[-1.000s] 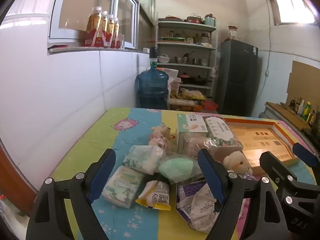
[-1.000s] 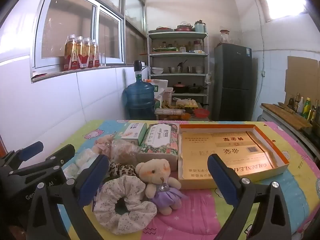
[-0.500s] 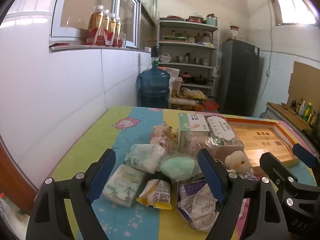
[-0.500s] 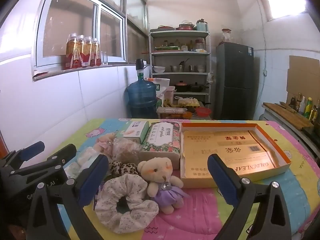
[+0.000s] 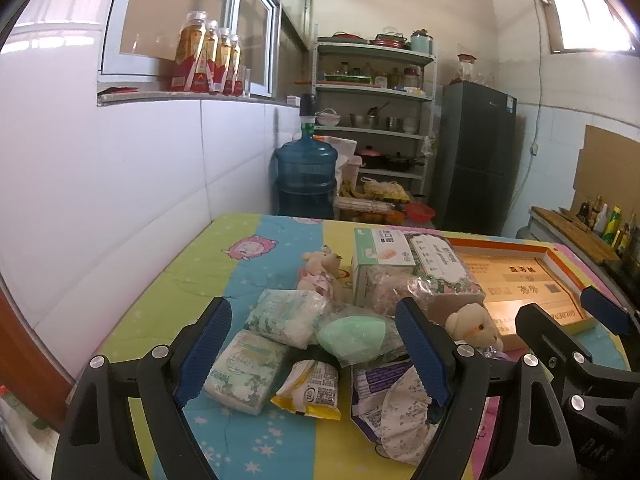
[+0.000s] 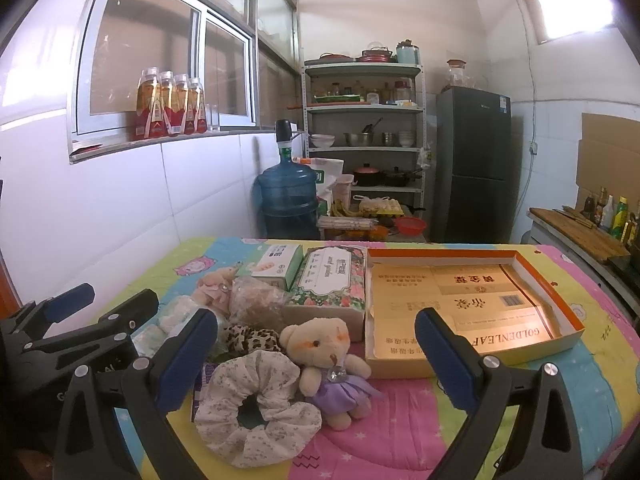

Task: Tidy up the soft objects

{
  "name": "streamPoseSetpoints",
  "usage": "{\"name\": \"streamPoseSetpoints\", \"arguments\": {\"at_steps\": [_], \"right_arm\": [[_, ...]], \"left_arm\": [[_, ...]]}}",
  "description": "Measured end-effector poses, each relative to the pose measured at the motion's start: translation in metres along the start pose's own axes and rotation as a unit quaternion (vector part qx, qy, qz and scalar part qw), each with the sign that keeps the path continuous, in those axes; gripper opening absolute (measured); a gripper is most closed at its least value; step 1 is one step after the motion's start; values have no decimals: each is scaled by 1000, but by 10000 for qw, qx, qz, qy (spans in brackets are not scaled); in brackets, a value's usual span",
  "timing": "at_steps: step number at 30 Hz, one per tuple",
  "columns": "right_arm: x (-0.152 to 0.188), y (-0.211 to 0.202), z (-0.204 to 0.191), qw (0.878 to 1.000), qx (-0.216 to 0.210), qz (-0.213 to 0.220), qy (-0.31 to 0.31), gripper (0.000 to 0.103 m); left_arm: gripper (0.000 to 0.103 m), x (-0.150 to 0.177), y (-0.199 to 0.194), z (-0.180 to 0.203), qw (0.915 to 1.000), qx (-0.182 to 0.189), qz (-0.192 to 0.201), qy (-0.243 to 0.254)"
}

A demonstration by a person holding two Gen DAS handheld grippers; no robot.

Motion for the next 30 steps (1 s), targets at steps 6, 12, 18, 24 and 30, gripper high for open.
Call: {"name": "streamPoseSetpoints", "arguments": {"at_steps": [6,12,18,24,30], "right_arm": [[-2,0,2,10000,-7,-5,47,100],[-3,0,4,10000,-22,-29,73,100],[-4,1,4,9999,-46,-65,106,100],[-2,0,4,9999,-83,-72,132,100],[0,0,3,9998,-113,-93,151,100]], "left_arm": [[85,-1,0,0,10000,-1,3,-11],[85,0,1,0,10000,3,-24,-61],[85,0,1,1,10000,2,-10,-44],[85,2,3,-1,10000,13,-35,-56],[85,3,3,-2,10000,6,-19,-86]]}}
Point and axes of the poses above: each gripper's, at about its wrist camera, not at the fingertips, and y roughly the way its jaws point, z to its right, x to its underside, the point moved 7 cm from there along y, roughly the way its jaws point, and after that the axes turned 9 degrees about z, right-handed, at the moved point
